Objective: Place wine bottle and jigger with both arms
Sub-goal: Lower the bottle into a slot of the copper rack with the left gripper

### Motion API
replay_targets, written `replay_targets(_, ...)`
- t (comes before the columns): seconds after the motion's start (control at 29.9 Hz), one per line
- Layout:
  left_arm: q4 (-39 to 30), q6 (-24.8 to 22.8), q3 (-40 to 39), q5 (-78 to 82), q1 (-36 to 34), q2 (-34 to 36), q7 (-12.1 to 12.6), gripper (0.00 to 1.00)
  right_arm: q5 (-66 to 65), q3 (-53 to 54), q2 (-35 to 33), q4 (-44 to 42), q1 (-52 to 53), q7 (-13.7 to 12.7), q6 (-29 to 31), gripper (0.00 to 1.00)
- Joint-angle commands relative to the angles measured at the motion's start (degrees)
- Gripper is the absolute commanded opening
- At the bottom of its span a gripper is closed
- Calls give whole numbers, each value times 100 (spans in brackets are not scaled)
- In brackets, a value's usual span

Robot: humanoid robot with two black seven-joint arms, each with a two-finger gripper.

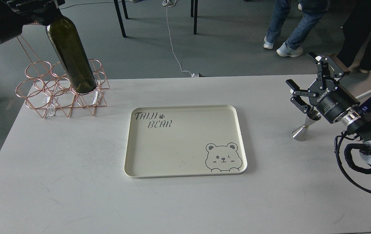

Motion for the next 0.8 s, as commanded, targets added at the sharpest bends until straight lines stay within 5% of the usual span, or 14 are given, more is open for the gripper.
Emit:
replay_targets(0.0, 84, 127, 24, -10, 11, -20, 0, 17, 0, 0, 9, 0, 0, 0, 0, 96)
replay_targets(0.77, 119, 198, 138, -36, 169, -47, 0, 17, 0, 9, 0, 0, 0, 0, 0, 96)
